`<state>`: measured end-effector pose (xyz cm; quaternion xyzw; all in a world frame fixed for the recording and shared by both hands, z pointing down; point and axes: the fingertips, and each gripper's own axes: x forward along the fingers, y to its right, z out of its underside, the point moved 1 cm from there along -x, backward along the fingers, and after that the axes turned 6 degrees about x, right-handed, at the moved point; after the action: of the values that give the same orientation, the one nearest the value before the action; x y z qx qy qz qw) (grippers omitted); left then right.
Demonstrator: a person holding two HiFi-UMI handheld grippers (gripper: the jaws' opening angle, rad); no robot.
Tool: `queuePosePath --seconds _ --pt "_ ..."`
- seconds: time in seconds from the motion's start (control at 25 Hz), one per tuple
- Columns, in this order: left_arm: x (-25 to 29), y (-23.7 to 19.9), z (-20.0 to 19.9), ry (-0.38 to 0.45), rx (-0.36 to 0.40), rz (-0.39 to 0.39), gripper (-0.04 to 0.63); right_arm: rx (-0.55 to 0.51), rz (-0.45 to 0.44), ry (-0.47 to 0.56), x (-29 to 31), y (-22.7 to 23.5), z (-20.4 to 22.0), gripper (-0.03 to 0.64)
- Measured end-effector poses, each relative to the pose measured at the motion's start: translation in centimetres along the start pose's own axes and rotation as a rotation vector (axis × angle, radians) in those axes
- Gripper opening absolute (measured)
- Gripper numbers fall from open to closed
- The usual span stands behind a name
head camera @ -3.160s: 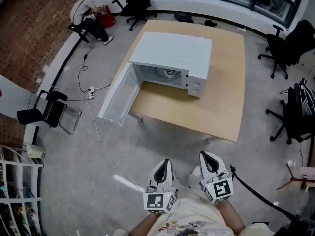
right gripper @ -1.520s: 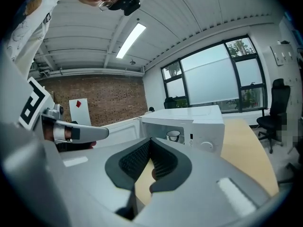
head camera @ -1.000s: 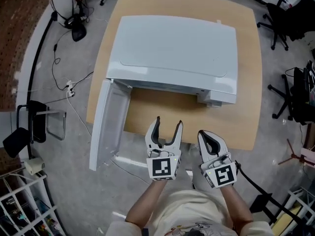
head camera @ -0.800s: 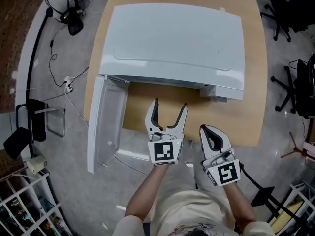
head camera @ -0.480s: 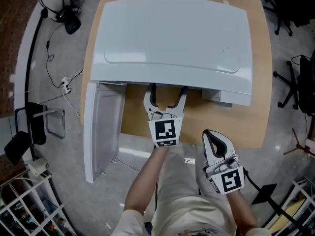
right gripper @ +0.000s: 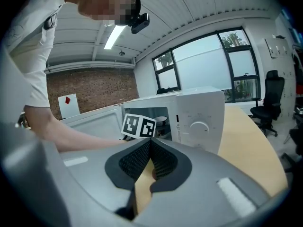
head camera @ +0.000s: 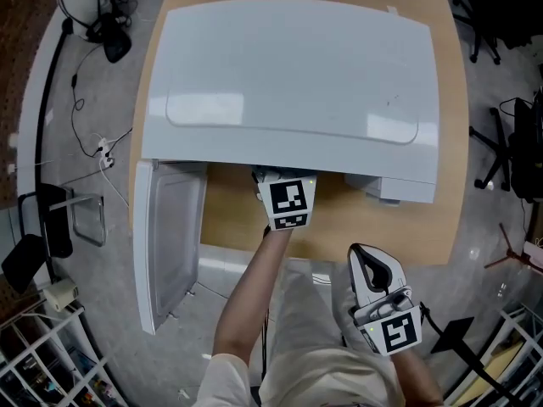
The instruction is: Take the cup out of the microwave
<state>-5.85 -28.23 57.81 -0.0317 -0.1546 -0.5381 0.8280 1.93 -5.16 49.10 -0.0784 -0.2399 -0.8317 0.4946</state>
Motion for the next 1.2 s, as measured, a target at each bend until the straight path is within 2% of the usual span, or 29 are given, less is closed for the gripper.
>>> queuePosePath --seconds 0.08,0.24,0.56,0.84,0.96,1.2 --pt "0.6 -0.2 -0.1 0.000 0.011 -0.014 0.393 0.016 0.016 0.024 0.2 0.2 -0.5 0.008" --pt "0.9 -0.1 -0.2 -0.005 0.011 -0.021 0.390 -0.001 0.020 -0.003 0.1 0.4 0.0 0.007" --pt "-0.5 -0.4 -0.7 0.001 0.020 -0.032 0.390 0.000 0.010 0.038 -0.1 0.3 -1.2 0.006" --pt "-4.0 0.1 -1.7 -0.009 0.033 -0.036 0.390 -0.020 -0.004 0.050 -1.1 -0.1 -2.0 0.006" --pt "-6.2 0.3 -1.7 -0.026 0.018 -0.043 0.390 -0.043 -0.022 0.031 -1.8 -0.5 -2.0 0.006" --pt "-11.1 1.2 -2.5 -0.048 0.005 -0.058 0.390 -0.047 -0.033 0.064 -2.7 -0.6 -3.2 0.006"
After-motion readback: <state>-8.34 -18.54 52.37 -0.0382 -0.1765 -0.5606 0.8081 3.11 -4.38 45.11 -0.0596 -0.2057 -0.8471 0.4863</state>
